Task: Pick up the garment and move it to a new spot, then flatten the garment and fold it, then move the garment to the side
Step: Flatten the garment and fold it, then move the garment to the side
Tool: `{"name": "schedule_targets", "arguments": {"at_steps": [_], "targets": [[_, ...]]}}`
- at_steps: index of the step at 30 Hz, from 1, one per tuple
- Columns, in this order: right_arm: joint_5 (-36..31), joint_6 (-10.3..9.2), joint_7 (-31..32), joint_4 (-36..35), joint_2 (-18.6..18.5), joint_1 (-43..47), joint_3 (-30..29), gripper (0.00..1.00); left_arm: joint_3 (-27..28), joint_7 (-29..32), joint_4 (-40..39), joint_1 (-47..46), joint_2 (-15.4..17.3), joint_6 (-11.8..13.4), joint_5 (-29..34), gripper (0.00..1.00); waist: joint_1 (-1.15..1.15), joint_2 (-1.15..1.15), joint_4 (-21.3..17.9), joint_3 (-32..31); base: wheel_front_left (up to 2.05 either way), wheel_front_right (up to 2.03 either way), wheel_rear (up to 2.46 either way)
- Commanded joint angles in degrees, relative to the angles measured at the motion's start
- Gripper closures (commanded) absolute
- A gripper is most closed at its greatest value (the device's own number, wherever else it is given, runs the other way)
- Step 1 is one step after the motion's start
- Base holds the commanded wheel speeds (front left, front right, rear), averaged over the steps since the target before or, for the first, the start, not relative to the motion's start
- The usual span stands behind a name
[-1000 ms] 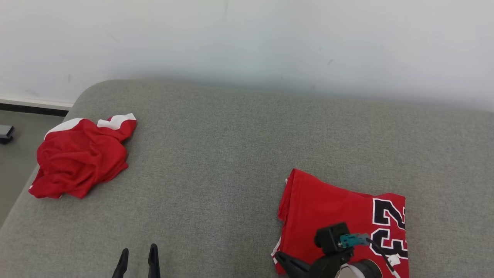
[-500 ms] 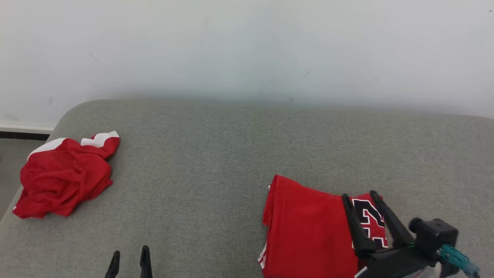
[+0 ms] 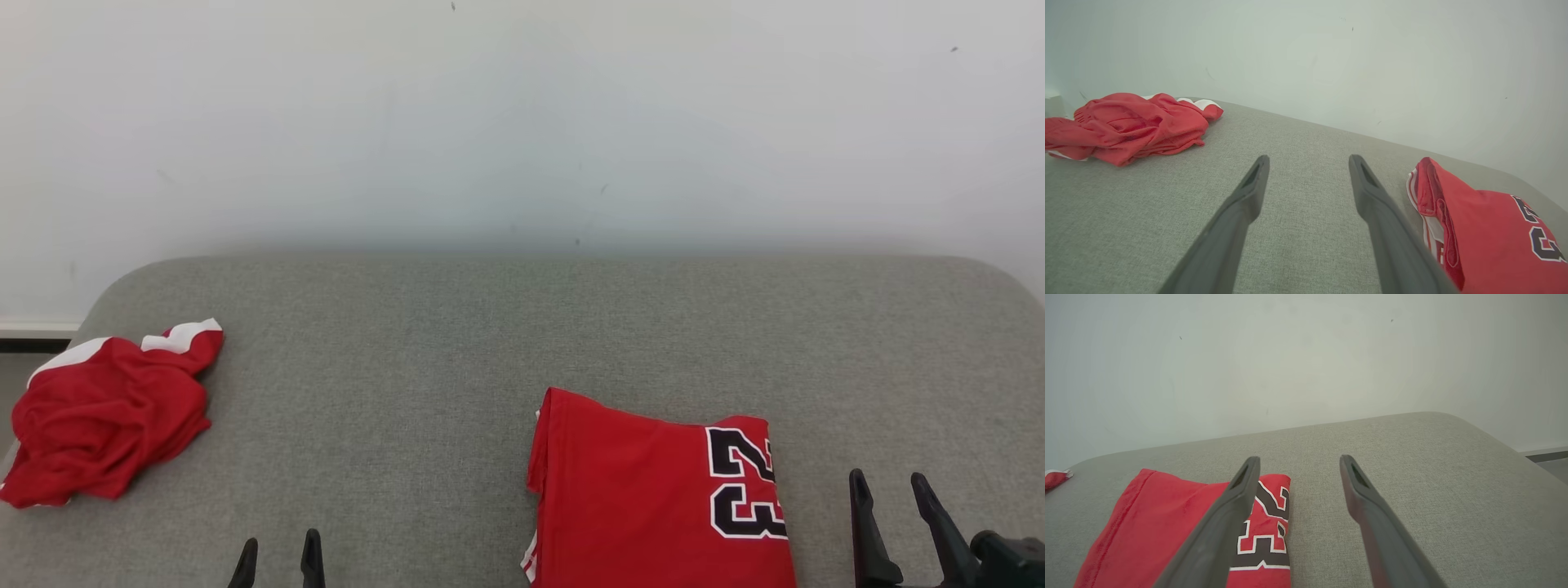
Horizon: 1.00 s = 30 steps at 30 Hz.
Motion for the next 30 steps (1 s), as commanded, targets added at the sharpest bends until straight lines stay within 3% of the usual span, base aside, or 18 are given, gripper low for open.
{"name": "schedule_targets", "arguments": {"at_steps": [1,13,30], "targets": [[0.7,-0.14,-0.6,0.6,-0.5,0.4,0.2,0.00,0.2,-0.2,0.4,0.8,0.0,-0.1,0.3,0.00,0.00,0.00,-0.5,-0.3,0.00,0.00,0.00],[2.3,-0.14,-1.3,4.9,-2.2,-0.3,4.3,0.00,2.0,-0.2,2.2,1.1,0.0,-0.4,-0.7,0.00,0.00,0.00,-2.2,-0.3,0.00,0.00,0.00],[2.3,-0.14,-1.5,5.6,-1.2,-1.7,6.0,0.00,2.7,-0.2,2.7,0.9,0.0,0.1,-0.8,0.00,0.00,0.00,-3.0,0.3,0.00,0.00,0.00]]}}
